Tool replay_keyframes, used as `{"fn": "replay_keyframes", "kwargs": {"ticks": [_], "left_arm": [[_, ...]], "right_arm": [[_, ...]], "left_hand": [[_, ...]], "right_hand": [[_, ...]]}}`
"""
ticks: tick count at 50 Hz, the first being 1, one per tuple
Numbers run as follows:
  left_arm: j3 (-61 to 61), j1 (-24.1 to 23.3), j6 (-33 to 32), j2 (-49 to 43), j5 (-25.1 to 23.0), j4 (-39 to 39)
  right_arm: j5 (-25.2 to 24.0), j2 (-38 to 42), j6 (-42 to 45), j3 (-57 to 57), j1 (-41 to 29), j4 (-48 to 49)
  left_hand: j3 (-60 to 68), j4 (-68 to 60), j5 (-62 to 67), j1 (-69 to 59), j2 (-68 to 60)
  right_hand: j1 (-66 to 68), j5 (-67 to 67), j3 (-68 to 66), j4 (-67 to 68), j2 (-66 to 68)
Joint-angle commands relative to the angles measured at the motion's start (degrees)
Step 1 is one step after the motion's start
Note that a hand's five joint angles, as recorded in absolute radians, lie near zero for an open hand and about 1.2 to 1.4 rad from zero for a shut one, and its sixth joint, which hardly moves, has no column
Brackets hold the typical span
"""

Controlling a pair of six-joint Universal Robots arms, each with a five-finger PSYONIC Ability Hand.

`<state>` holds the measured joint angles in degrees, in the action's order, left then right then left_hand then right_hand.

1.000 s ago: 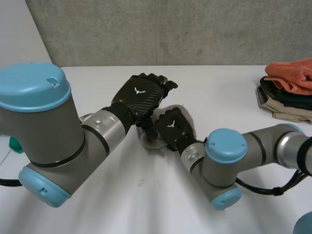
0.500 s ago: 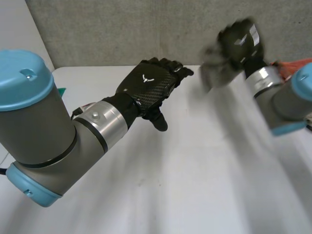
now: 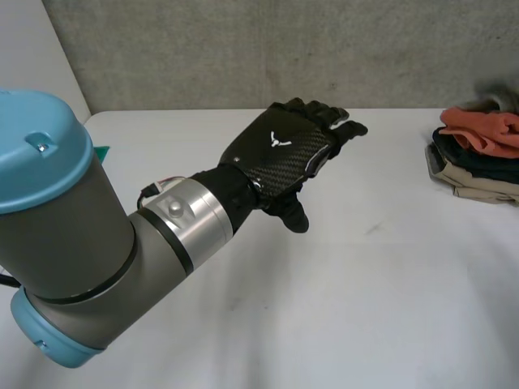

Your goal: Fold the laundry.

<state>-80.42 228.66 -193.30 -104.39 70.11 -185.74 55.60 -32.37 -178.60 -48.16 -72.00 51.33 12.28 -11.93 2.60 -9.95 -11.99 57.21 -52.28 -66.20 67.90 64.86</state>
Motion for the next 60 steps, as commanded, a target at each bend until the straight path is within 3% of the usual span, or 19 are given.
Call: {"fn": "replay_keyframes", "kwargs": {"ticks": [1,8,10,12,15,21,25,29,31,34,39,44,45,47,48,49,52,55,60], "left_arm": [[-0.7,-0.58,-0.06,-0.03,0.03,-0.06],[-0.79,-0.67,-0.24,-0.11,0.2,0.03],[-0.79,-0.67,-0.32,-0.11,0.2,0.03],[-0.79,-0.76,-0.41,-0.03,0.2,0.11],[-0.79,-0.76,-0.41,0.06,0.29,0.11],[-0.62,-0.84,-0.32,0.5,0.38,0.11],[-0.62,-0.85,-0.24,0.76,0.55,0.11],[-0.62,-1.37,-0.15,0.94,0.64,0.12],[-0.62,-1.64,-0.15,1.11,0.73,0.2],[-0.53,-1.55,-0.15,1.99,0.9,0.2],[0.26,-0.93,-0.15,3.49,1.43,0.2],[2.19,1.0,-0.32,4.81,7.57,0.11],[3.07,2.57,-0.41,4.98,11.41,0.03],[3.69,4.24,-0.85,5.07,14.77,0.03],[3.95,5.38,-1.37,4.98,16.62,-0.06],[4.48,8.27,-3.47,4.81,20.03,-0.06],[4.48,15.03,-10.48,4.2,24.18,-0.15],[4.39,19.27,-17.09,2.53,24.46,-0.24],[4.13,29.02,-31.77,-5.81,24.37,-2.17]], "right_arm": [[-6.02,5.9,0.09,-4.83,3.36,1.31],[-5.51,4.95,-0.17,-7.03,3.45,3.6],[-4.8,2.32,-0.17,-7.82,3.45,3.17],[-3.4,-1.71,-0.17,-10.09,3.45,1.25],[-1.73,-6.2,-0.26,-12.56,3.54,-3.32],[-0.32,-15.09,0.96,-14.41,5.55,-22.74],[0.65,-17.55,9.38,-14.77,7.49,-35.22],[8.27,-21.5,22.65,-15.03,10.47,-46.56],[15.48,-23.18,30.57,-14.51,12.06,-51.14],[24.86,-24.93,39.95,-12.84,13.2,-52.12],[31.58,-27.13,43.07,-10.11,13.03,-45.55],[30.8,-34.76,37.63,-15.1,9.7,-33.86],[29.49,-38.0,35.01,-18.08,7.6,-30.53],[26.85,-41.71,31.83,-21.96,4.87,-26.82],[23.01,-45.38,28.43,-26.85,1.64,-23.15],[21.32,-46.98,27.26,-28.81,0.3,-21.9],[13.69,-52.69,22.78,-37.84,-6.1,-18.03],[8.14,-55.52,20.92,-44.79,-12.43,-17.22],[5.57,-55.35,22.85,-51.76,-24.57,-22.31]], "left_hand": [[-1.89,1.55,-2.22,-0.43,1.61],[-1.72,1.38,-2.05,-0.6,1.44],[-1.73,1.38,-2.05,-0.6,1.44],[-1.73,1.38,-2.05,-0.6,1.44],[-1.73,1.38,-2.05,-0.6,1.44],[-1.73,1.38,-2.05,-0.6,1.44],[-2.06,1.71,-2.39,-0.26,1.78],[-2.06,1.72,-2.39,-0.26,1.78],[-2.06,1.72,-2.39,-0.26,1.78],[-2.06,1.72,-2.39,-0.26,1.78],[-1.73,1.38,-2.06,-0.6,1.44],[-1.39,1.04,-1.72,-0.94,1.11],[-1.22,0.88,-1.55,-1.1,0.94],[-1.05,0.71,-1.38,-1.27,0.77],[-1.05,0.71,-1.38,-1.27,0.77],[-1.55,1.21,-1.88,-0.77,1.27],[-1.56,1.21,-1.89,-0.77,1.28],[-1.89,1.55,-2.22,-0.43,1.61],[-1.89,1.55,-2.22,-0.43,1.61]], "right_hand": [[22.79,-17.72,-13.8,12.1,15.14],[22.79,-17.72,-13.8,12.1,15.14],[-6.59,11.66,15.58,-17.28,-14.24],[-47.21,52.28,56.2,-57.9,-54.86],[-47.21,52.28,56.2,-57.9,-54.86],[-47.21,52.28,56.2,-57.9,-54.86],[-47.21,52.28,56.2,-57.9,-54.86],[-47.21,52.28,56.2,-57.9,-54.86],[-47.21,52.28,56.2,-57.9,-54.86],[-47.21,52.28,56.2,-57.9,-54.86],[-47.21,52.28,56.2,-57.9,-54.86],[-47.21,52.28,56.2,-57.9,-54.86],[-47.21,52.28,56.2,-57.9,-54.86],[-47.21,52.28,56.2,-57.9,-54.86],[-47.21,52.28,56.2,-57.9,-54.86],[-47.21,52.28,56.2,-57.9,-54.86],[-47.21,52.28,56.2,-57.9,-54.86],[-47.21,52.28,56.2,-57.9,-54.86],[-47.21,52.28,56.2,-57.9,-54.86]]}}
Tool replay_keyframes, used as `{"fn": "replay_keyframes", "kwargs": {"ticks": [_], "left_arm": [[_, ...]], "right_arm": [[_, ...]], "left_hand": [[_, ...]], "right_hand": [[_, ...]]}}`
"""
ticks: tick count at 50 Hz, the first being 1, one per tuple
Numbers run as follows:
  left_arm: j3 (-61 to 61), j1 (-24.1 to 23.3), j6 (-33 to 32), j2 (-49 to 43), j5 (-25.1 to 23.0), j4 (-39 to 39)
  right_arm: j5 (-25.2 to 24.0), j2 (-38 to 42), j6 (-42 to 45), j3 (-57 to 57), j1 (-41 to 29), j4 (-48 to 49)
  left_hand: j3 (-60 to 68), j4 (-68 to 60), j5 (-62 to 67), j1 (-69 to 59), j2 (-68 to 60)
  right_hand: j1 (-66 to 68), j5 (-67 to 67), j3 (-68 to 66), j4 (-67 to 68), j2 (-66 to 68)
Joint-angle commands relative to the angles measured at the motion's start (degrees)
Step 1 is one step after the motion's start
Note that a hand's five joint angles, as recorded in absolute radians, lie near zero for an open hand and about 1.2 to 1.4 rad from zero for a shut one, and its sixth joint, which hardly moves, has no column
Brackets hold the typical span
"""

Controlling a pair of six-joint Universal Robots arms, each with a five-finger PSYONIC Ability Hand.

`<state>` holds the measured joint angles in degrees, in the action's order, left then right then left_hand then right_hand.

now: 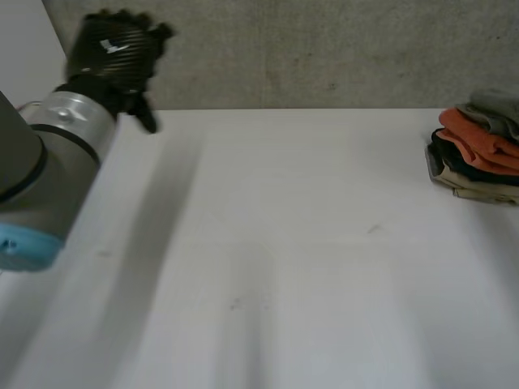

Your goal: Fold the laundry.

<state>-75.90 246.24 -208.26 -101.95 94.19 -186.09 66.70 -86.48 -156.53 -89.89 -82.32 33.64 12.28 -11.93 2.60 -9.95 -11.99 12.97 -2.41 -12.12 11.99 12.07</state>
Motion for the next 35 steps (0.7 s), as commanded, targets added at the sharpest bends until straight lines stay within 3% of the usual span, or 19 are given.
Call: {"fn": "replay_keyframes", "kwargs": {"ticks": [1,6,12,18,19,22,23,27,35], "left_arm": [[-0.38,13.28,-18.13,-9.57,0.3,-2.17],[0.31,23.65,-26.65,-20.45,0.03,-5.41],[3.22,27.27,-33.52,-29.96,0.03,-9.37],[5.68,29.56,-36.51,-35.59,-1.54,-14.65],[6.2,29.47,-36.51,-36.12,-2.25,-14.83],[6.73,28.86,-35.9,-36.74,-4.1,-14.83],[6.56,28.6,-35.55,-36.74,-4.01,-15.18],[5.95,24.83,-30.55,-33.68,-1.73,-16.76],[0.32,11.91,-10.61,-17.25,-0.05,-16.67]], "right_arm": [[-5.53,-1.06,1.57,-10.65,-15.93,-5.94],[-3.86,6.14,9.31,-12.5,-23.06,-16.05],[2.55,13.44,14.14,-13.2,-25.35,-17.91],[2.73,14.24,14.24,-13.9,-25.26,-17.38],[2.73,14.24,14.24,-13.99,-25.18,-17.3],[2.91,14.06,14.24,-14.26,-25.09,-16.59],[3.0,13.71,14.15,-14.34,-24.91,-16.33],[3.44,12.48,13.8,-14.87,-24.47,-15.1],[7.73,10.38,13.27,-14.17,-24.12,-14.57]], "left_hand": [[-2.06,1.71,-2.38,-0.26,1.78],[-2.06,1.72,-2.39,-0.26,1.78],[-2.06,1.72,-2.39,-0.26,1.78],[8.5,-8.85,8.18,-10.83,-8.78],[13.2,-13.54,12.87,-15.52,-13.48],[58.66,-59.0,58.33,-60.98,-58.94],[67.63,-67.98,67.31,-69.96,-67.92],[67.72,-68.07,67.4,-70.05,-68.01],[67.72,-68.07,67.4,-70.05,-68.01]], "right_hand": [[-2.97,2.41,2.12,-1.99,-2.07],[-2.97,2.41,2.12,-1.99,-2.07],[-2.97,2.41,2.12,-1.99,-2.07],[-2.97,2.41,2.12,-1.99,-2.07],[-2.97,2.41,2.12,-1.99,-2.07],[-2.97,2.41,2.12,-1.99,-2.07],[-2.97,2.41,2.12,-1.99,-2.07],[-2.97,2.41,2.12,-1.99,-2.07],[-2.97,2.41,2.12,-1.99,-2.07]]}}
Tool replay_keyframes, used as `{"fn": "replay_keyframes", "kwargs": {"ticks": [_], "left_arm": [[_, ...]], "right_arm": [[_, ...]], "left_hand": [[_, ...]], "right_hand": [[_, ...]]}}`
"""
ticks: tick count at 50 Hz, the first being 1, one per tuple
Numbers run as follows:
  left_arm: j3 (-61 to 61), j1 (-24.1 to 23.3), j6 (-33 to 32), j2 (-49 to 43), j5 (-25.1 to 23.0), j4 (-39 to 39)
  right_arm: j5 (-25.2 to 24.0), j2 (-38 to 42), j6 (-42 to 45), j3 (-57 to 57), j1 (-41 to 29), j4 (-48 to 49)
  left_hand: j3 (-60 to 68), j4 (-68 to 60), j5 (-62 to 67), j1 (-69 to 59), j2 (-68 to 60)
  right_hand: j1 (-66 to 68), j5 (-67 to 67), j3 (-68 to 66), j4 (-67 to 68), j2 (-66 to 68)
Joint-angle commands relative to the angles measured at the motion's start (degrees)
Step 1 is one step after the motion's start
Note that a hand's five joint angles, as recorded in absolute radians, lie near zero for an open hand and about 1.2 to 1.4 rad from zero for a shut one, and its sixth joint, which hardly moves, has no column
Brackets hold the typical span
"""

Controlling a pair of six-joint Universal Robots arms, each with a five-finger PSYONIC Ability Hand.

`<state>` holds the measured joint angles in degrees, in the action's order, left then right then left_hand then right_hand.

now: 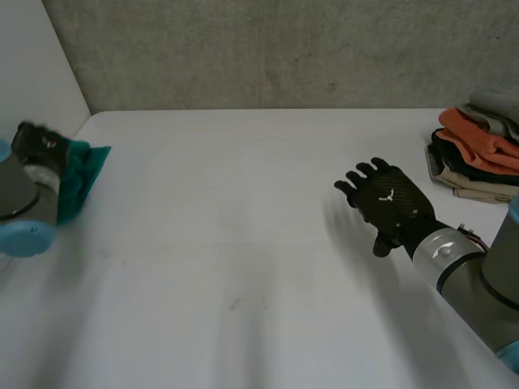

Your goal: Fold the laundry.

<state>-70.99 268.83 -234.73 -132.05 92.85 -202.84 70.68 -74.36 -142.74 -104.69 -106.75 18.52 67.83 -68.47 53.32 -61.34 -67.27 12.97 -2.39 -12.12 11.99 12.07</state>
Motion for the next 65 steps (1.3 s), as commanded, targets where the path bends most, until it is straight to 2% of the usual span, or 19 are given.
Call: {"fn": "replay_keyframes", "kwargs": {"ticks": [1,7,8,14,15,16,17,18,23,27,28,30,34,39,42,46,53,58,65], "left_arm": [[-5.64,-14.35,19.79,15.92,1.2,0.25],[-8.46,-27.2,29.93,20.78,1.02,1.74],[-8.72,-30.52,30.98,20.0,1.02,2.7],[-7.58,-42.93,32.22,11.83,1.28,6.05],[-7.5,-44.34,32.23,10.86,1.11,6.31],[-7.67,-46.35,31.88,9.72,1.19,6.49],[-7.58,-47.07,31.53,9.44,1.54,6.41],[-7.41,-47.25,31.61,9.18,1.63,6.41],[-8.02,-46.55,32.05,10.49,2.25,6.67],[-9.86,-43.05,31.7,16.72,3.65,7.72],[-11.43,-40.34,32.31,19.61,3.66,8.16],[-13.02,-38.12,32.58,21.82,3.39,8.51],[-16.8,-34.95,33.1,25.08,3.13,8.95],[-21.9,-33.28,32.76,24.83,2.95,10.27],[-23.14,-33.28,32.67,24.47,2.78,10.89],[-22.79,-33.63,32.93,21.05,1.55,11.15],[-18.31,-33.81,32.67,13.76,-3.9,10.8],[-12.95,-34.33,32.66,8.4,-4.08,11.15],[-6.71,-34.68,32.66,2.06,-4.08,12.38]], "right_arm": [[4.2,-2.01,-0.61,0.62,0.49,0.64],[7.8,-2.54,-2.11,1.06,0.84,0.73],[8.5,-2.45,-2.8,1.24,0.84,0.56],[9.3,-2.28,-4.65,1.68,0.84,0.29],[9.39,-2.19,-4.92,1.76,0.84,0.21],[9.39,-2.01,-5.27,1.85,0.76,0.03],[9.39,-1.84,-5.36,1.94,0.76,0.03],[9.39,-1.75,-5.36,1.94,0.76,-0.06],[9.3,-1.66,-5.45,2.12,0.76,-0.24],[9.04,-1.84,-5.45,3.34,0.67,-1.28],[9.04,-2.1,-5.36,3.78,0.67,-1.81],[9.04,-2.45,-5.36,4.84,0.67,-3.65],[8.86,-3.15,-5.27,8.79,0.76,-12.52],[8.16,-2.81,-5.1,14.32,1.02,-29.11],[7.9,-2.8,-4.66,15.3,1.63,-32.83],[7.02,-2.72,-4.83,15.48,2.08,-32.84],[6.75,-1.49,-5.45,11.09,1.99,-28.46],[7.28,-1.13,-6.76,5.12,2.07,-19.33],[6.49,-0.61,-10.28,2.56,1.81,-16.23]], "left_hand": [[12.17,-11.53,16.68,-18.66,-12.73],[12.17,-11.53,16.68,-18.66,-12.73],[12.17,-11.53,16.68,-18.66,-12.73],[12.17,-11.53,16.68,-18.66,-12.73],[1.53,-0.89,6.04,-8.03,-2.09],[-30.55,31.19,-26.04,24.05,29.99],[-48.02,48.66,-43.51,41.53,47.46],[-56.52,57.16,-52.01,50.03,55.96],[-57.83,58.47,-53.32,51.34,57.27],[-57.83,58.47,-53.32,51.34,57.27],[-57.79,58.43,-53.28,51.29,57.23],[-57.62,58.26,-53.11,51.12,57.06],[-57.28,57.92,-52.77,50.79,56.72],[-55.6,56.24,-51.09,49.1,55.04],[-54.6,55.23,-50.08,48.1,54.03],[-53.09,53.72,-48.58,46.59,52.52],[-46.02,46.65,-41.51,39.52,45.45],[-41.48,42.12,-36.97,34.99,40.92],[-28.87,29.5,-24.36,22.37,28.31]], "right_hand": [[-2.97,2.39,2.12,-1.99,-2.07],[-2.97,2.39,2.12,-1.99,-2.07],[-2.97,2.39,2.12,-1.99,-2.07],[-2.97,2.39,2.12,-1.99,-2.07],[-2.97,2.39,2.12,-1.99,-2.07],[-2.97,2.39,2.12,-1.99,-2.07],[-2.97,2.39,2.12,-1.99,-2.07],[-2.97,2.39,2.12,-1.99,-2.07],[-2.97,2.39,2.12,-1.99,-2.07],[-2.97,2.39,2.12,-1.99,-2.07],[-2.97,2.39,2.12,-1.99,-2.07],[-2.97,2.39,2.12,-1.99,-2.07],[-2.97,2.39,2.12,-1.99,-2.07],[-2.97,2.39,2.12,-1.99,-2.07],[-2.97,2.39,2.12,-1.99,-2.07],[-2.97,2.39,2.12,-1.99,-2.07],[-2.97,2.39,2.12,-1.99,-2.07],[-2.97,2.39,2.12,-1.99,-2.07],[-2.97,2.39,2.12,-1.99,-2.07]]}}
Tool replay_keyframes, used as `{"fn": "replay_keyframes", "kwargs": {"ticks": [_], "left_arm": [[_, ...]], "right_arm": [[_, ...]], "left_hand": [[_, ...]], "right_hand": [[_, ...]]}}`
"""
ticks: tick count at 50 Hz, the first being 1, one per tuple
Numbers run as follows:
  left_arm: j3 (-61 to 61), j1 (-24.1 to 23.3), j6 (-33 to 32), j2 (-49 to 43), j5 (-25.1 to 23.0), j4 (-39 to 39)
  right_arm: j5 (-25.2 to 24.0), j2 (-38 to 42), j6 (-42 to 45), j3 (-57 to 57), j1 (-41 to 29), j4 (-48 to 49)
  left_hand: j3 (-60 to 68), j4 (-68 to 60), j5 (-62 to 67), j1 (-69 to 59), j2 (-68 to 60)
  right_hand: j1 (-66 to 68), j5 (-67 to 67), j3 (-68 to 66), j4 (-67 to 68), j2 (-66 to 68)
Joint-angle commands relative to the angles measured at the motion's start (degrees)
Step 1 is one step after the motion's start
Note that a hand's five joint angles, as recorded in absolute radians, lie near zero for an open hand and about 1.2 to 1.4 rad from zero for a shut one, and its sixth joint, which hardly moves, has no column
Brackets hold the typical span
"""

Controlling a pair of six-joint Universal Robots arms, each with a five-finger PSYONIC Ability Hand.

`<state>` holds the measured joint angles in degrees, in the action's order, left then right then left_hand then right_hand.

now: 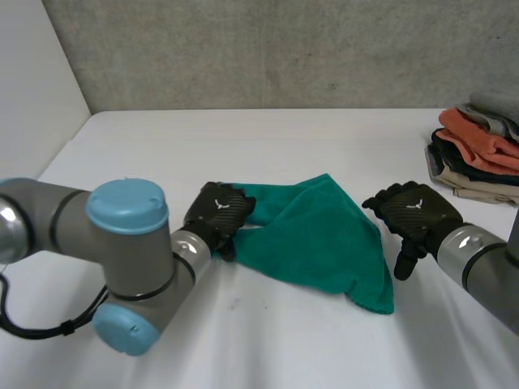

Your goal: Fold the laundry.

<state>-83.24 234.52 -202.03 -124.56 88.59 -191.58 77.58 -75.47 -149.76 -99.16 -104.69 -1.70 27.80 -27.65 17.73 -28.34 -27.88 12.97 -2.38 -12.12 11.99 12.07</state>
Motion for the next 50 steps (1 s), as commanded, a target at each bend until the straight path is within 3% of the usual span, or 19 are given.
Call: {"fn": "replay_keyframes", "kwargs": {"ticks": [1,11,13,14,27,32,39,49,50], "left_arm": [[6.15,-0.47,-0.03,-6.04,0.09,1.39],[8.35,-1.87,-0.3,-8.86,-0.09,5.43],[8.53,-1.96,-0.56,-8.68,-0.09,6.92],[8.53,-1.96,-0.73,-8.59,0.17,7.36],[5.72,-1.79,-1.96,4.58,5.54,8.24],[1.78,-2.05,-2.4,12.92,5.54,10.08],[-2.1,-2.05,-6.7,20.93,5.8,10.35],[-2.72,-1.79,-12.95,26.12,5.8,9.83],[-2.63,-1.7,-13.04,26.04,5.8,9.83]], "right_arm": [[-0.32,1.46,-3.69,-2.62,-0.34,4.16],[0.2,5.95,-4.49,3.0,-0.25,4.16],[0.29,6.13,-5.37,4.76,-0.17,3.37],[0.2,6.13,-5.54,5.29,-0.17,2.84],[-2.69,7.17,-0.98,18.99,1.33,-12.45],[-10.14,15.33,6.48,29.87,1.24,-15.51],[-17.45,28.42,8.43,44.47,0.1,-23.78],[-17.99,36.45,8.34,47.22,-6.32,-24.67],[-18.08,36.45,8.17,47.31,-6.58,-24.67]], "left_hand": [[14.01,-14.16,14.08,-13.47,-13.93],[31.34,-31.49,31.41,-30.8,-31.26],[49.11,-49.25,49.17,-48.57,-49.03],[52.17,-52.31,52.23,-51.63,-52.09],[52.2,-52.35,52.27,-51.66,-52.12],[52.2,-52.35,52.27,-51.66,-52.12],[52.2,-52.35,52.27,-51.66,-52.12],[52.2,-52.35,52.27,-51.66,-52.12],[52.2,-52.35,52.27,-51.66,-52.12]], "right_hand": [[-2.97,2.38,2.12,-1.99,-2.07],[-2.97,2.38,2.12,-1.99,-2.07],[-2.97,2.38,2.12,-1.99,-2.07],[-2.97,2.38,2.12,-1.99,-2.07],[-2.97,2.38,2.12,-1.99,-2.07],[-2.97,2.38,2.12,-1.99,-2.07],[-2.97,2.38,2.12,-1.99,-2.07],[-2.97,2.38,2.12,-1.99,-2.07],[5.26,-5.85,-6.11,6.24,6.16]]}}
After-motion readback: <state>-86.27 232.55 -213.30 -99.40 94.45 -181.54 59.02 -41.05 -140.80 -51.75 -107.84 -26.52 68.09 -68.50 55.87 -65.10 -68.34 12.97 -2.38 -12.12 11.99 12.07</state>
